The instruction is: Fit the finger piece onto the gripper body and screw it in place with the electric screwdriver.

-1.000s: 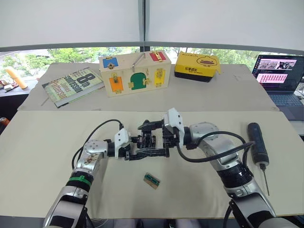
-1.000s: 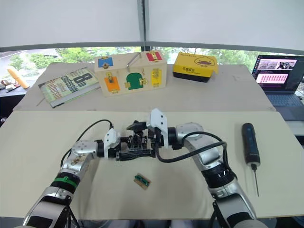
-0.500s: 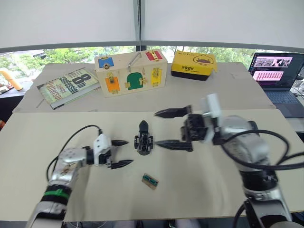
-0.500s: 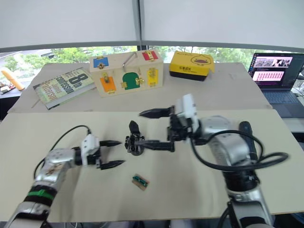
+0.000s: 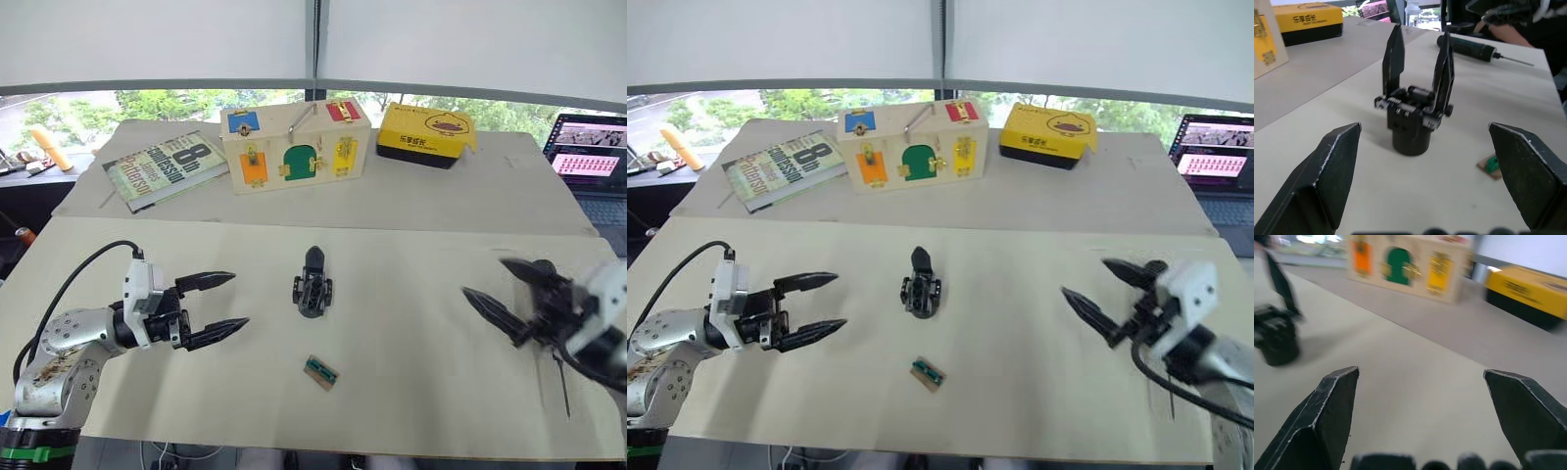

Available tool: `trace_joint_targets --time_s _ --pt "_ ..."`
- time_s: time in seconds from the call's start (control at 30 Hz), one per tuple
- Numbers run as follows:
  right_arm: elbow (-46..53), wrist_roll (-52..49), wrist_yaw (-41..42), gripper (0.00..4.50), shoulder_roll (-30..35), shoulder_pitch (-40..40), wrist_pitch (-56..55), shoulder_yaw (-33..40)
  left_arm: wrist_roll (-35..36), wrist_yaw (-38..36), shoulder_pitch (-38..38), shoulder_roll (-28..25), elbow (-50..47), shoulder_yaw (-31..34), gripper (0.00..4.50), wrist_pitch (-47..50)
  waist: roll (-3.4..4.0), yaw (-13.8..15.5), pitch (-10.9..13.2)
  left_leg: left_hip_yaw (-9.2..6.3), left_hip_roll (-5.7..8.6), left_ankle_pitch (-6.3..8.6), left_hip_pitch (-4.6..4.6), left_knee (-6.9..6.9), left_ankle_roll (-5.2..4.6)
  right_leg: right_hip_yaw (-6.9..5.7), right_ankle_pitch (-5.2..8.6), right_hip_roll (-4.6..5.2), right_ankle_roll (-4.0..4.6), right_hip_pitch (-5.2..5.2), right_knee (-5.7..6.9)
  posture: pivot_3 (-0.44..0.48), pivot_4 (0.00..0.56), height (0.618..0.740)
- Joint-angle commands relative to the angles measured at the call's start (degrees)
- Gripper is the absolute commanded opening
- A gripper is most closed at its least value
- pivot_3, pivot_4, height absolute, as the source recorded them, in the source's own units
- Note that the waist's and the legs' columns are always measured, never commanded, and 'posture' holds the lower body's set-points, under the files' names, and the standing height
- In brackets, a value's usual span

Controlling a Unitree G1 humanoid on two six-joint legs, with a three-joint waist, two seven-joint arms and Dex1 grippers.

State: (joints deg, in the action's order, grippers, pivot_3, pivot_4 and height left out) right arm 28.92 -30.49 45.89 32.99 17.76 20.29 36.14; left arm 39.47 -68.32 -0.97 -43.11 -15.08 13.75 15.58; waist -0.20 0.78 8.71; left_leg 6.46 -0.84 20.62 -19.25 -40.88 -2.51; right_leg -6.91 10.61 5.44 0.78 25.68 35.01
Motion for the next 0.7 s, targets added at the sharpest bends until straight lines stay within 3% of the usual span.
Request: trace_joint_targets --time_s 0.03,0.27,0.43,0.53,0.7 --pt "2.5 0.5 -1.6 4.50 -2.5 6.0 -3.7 4.9 2.9 -0.5 1.1 -2.0 -4.3 2.5 4.40 2.4 0.04 -0.4 0.0 0.00 -0.02 0.00 0.02 0.04 0.02 0.03 0.13 -0.04 -0.20 -0.11 -0.01 0.000 0.150 0.740" --pt "5.2 -2.6 -5.0 4.50 -6.2 13.4 -3.2 9.1 3.3 -1.0 -1.9 -3.0 -3.5 2.5 4.40 2.6 0.16 -0.2 0.1 0.07 -0.05 0.04 0.40 0.12 0.05 0.82 0.37 -0.07 -0.41 -0.44 0.08 0.000 0.150 0.740" --pt "3.8 -7.0 -15.2 4.50 3.4 6.1 13.9 9.9 2.3 -1.3 -3.2 -1.8 -4.0 0.3 4.40 1.9 0.13 -0.7 0.1 0.40 -0.01 0.11 0.77 0.13 -0.09 1.39 0.28 -0.09 -0.32 -0.49 0.14 0.000 0.150 0.740" --pt "-2.0 -5.0 -22.1 4.50 14.4 -2.8 29.5 6.1 1.1 -0.9 -4.7 -1.0 -3.8 -1.4 4.40 1.0 0.11 -0.6 0.1 0.40 -0.01 0.11 0.83 0.14 -0.11 1.37 0.03 -0.11 0.09 -0.44 0.09 0.000 0.150 0.740" --pt "-13.4 -2.8 -18.4 4.50 24.8 -12.6 35.9 -3.9 1.1 -0.9 -6.1 -0.5 -4.4 -2.9 4.40 1.7 0.05 -0.1 0.2 0.38 -0.01 0.12 0.77 0.15 -0.15 1.25 0.01 -0.31 0.19 -0.38 -0.04 0.000 0.150 0.740"
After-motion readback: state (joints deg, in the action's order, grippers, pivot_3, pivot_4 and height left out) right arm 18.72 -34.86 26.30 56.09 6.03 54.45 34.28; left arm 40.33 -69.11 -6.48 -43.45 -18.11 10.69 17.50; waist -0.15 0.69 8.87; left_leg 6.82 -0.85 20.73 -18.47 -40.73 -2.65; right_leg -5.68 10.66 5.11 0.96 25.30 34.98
